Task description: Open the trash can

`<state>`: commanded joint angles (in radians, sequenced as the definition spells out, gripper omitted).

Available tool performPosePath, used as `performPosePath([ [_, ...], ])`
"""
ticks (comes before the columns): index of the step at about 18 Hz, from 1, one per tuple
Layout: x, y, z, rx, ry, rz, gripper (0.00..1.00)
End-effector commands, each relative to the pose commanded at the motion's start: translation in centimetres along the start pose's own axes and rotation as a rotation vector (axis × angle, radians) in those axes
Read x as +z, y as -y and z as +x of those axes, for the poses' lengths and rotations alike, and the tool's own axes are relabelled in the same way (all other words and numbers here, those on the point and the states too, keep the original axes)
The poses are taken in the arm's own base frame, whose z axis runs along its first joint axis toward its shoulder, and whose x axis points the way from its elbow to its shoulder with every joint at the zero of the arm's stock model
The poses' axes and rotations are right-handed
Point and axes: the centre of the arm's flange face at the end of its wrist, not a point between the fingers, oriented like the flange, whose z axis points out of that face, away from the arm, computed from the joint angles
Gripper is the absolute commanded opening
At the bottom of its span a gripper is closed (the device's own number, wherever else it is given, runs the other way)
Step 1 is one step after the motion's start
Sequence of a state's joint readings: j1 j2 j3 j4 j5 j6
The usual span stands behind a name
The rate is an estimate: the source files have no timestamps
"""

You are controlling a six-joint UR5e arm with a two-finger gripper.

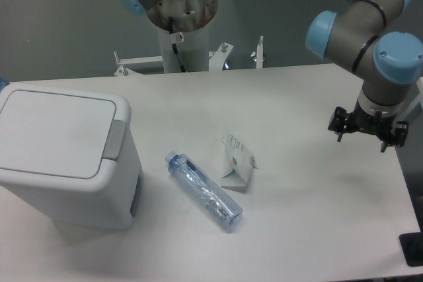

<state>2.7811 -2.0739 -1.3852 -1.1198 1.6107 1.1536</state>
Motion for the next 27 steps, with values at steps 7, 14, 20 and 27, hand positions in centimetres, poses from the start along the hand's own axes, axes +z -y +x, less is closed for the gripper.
performPosePath([
  [7,0.3,1.8,1.0,0.023,0.03,0.022,1.0],
  [14,-0.2,1.6,3.9,-0.159,0.014,0.149,1.0],
  [20,-3.2,4.2,5.5,-0.445,-0.013,0.3,1.0],
  [27,-9.6,8.1,8.9,-0.498,-0.088,0.477,1.0],
])
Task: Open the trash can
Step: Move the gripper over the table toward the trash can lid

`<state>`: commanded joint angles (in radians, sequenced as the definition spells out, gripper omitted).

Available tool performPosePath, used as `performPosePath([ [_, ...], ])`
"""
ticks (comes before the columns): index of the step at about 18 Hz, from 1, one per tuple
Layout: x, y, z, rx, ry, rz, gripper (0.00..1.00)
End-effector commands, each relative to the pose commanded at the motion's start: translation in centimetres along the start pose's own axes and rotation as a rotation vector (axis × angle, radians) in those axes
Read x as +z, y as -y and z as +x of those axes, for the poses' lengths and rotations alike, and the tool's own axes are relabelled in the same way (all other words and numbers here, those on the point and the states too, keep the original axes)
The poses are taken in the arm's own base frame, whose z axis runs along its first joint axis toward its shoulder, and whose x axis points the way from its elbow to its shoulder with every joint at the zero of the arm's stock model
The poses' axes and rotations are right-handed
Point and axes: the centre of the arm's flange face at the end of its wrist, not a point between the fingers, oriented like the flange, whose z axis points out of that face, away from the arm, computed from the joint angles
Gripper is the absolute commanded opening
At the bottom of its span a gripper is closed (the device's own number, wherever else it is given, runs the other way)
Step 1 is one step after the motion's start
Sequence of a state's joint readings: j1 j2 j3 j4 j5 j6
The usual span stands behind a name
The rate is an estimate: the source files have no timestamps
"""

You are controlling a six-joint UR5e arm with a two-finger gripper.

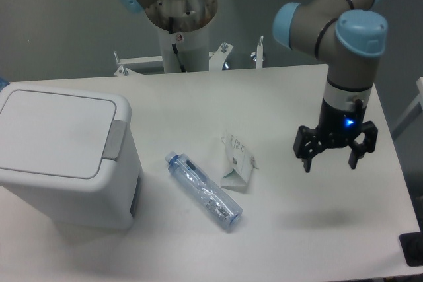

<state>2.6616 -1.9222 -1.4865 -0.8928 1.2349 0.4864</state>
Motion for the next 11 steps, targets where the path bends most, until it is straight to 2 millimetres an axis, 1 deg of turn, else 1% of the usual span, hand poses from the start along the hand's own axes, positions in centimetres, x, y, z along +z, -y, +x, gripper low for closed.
performPosePath([
  [2,-1.8,1.6,2.2,0.03,-0.01,0.041,1.0],
  [3,-2.1,2.2,3.5,0.033,-0.026,0.053,1.0],
  [4,-2.1,2.4,4.3,0.013,-0.033,0.056,1.0],
  [5,-2.7,2.9,5.1,-0.009,-0.033,0.066,1.0],
  [6,-3.5,3.6,6.4,-0.019,-0.038,0.081,1.0],
  [8,-3.9,4.6,9.2,-0.019,-0.056,0.096,1.0],
  [9,-4.2,4.9,10.4,-0.016,-0.065,0.099,1.0],
  [11,-5.4,5.2,13.3,0.002,-0.09,0.114,1.0],
])
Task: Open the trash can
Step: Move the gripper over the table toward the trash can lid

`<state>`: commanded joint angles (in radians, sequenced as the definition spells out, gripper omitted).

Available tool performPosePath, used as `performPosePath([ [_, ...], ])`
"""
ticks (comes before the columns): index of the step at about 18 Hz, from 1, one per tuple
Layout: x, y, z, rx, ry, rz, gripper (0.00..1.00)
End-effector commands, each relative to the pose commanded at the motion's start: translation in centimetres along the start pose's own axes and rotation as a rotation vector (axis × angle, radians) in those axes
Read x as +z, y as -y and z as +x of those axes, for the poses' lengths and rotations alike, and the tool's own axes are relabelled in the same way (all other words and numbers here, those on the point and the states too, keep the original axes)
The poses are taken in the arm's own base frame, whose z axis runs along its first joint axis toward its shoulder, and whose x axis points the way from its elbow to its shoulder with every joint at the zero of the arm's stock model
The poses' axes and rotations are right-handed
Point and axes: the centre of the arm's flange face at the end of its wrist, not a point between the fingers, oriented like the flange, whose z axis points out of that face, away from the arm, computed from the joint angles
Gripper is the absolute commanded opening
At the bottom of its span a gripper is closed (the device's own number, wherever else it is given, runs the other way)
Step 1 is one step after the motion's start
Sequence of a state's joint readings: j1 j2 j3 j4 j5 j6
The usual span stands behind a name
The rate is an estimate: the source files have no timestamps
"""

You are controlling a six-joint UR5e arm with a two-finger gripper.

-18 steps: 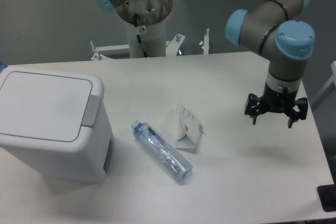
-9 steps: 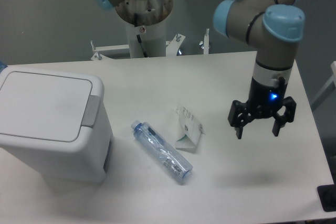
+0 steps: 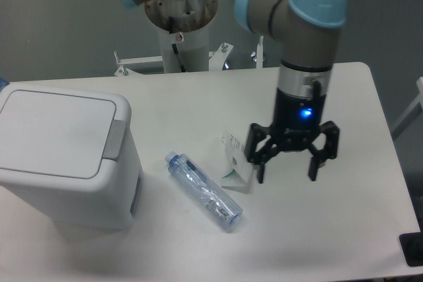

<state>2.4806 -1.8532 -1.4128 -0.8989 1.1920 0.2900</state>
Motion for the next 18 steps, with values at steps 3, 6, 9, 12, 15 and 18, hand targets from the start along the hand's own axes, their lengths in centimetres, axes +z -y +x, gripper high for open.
performPosePath([
  [3,-2.0,-0.6,3.1,0.007,-0.078,0.016,1.0],
  [6,-2.9,-2.6,5.2,-0.002,-0.138,0.008,1.0],
  [9,-3.1,-3.7,6.9,-0.015,-0.161,-0.003,1.0],
  [12,-2.7,-4.3,7.9,-0.012,-0.167,-0.018,1.0],
  [15,-2.4,-4.5,8.6,-0.003,-0.173,-0.026,1.0],
  [18,-1.8,-4.8,9.0,0.0,-0.177,-0.035,1.0],
])
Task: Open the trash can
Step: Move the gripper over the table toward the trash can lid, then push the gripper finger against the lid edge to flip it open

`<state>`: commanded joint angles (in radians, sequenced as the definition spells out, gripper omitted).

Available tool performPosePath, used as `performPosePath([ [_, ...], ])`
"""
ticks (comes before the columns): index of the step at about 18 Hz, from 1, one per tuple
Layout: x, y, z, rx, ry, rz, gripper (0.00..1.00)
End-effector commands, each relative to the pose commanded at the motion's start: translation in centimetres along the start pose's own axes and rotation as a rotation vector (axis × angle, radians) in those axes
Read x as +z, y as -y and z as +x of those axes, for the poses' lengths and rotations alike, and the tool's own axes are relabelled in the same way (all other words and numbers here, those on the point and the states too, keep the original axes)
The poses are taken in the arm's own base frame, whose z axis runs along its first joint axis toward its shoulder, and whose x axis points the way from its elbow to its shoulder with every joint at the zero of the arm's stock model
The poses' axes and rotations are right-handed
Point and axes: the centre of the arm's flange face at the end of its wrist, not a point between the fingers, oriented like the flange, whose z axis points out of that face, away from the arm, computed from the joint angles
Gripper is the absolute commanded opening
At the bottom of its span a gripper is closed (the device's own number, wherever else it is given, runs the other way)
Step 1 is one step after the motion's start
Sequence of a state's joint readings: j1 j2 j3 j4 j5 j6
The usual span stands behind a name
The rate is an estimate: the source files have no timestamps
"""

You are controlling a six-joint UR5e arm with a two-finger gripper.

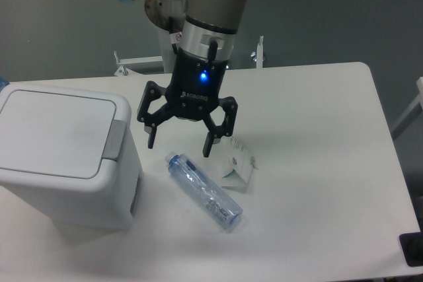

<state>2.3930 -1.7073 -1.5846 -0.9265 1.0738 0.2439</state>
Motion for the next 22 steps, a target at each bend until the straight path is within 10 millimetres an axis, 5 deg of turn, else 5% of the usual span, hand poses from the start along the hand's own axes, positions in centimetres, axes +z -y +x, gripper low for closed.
performPosePath([
  [6,2.0,-2.5,3.2,0.028,-0.039,-0.048,1.0],
  [22,2.5,-3.3,3.3,0.03,-0.041,-0.058,1.0],
])
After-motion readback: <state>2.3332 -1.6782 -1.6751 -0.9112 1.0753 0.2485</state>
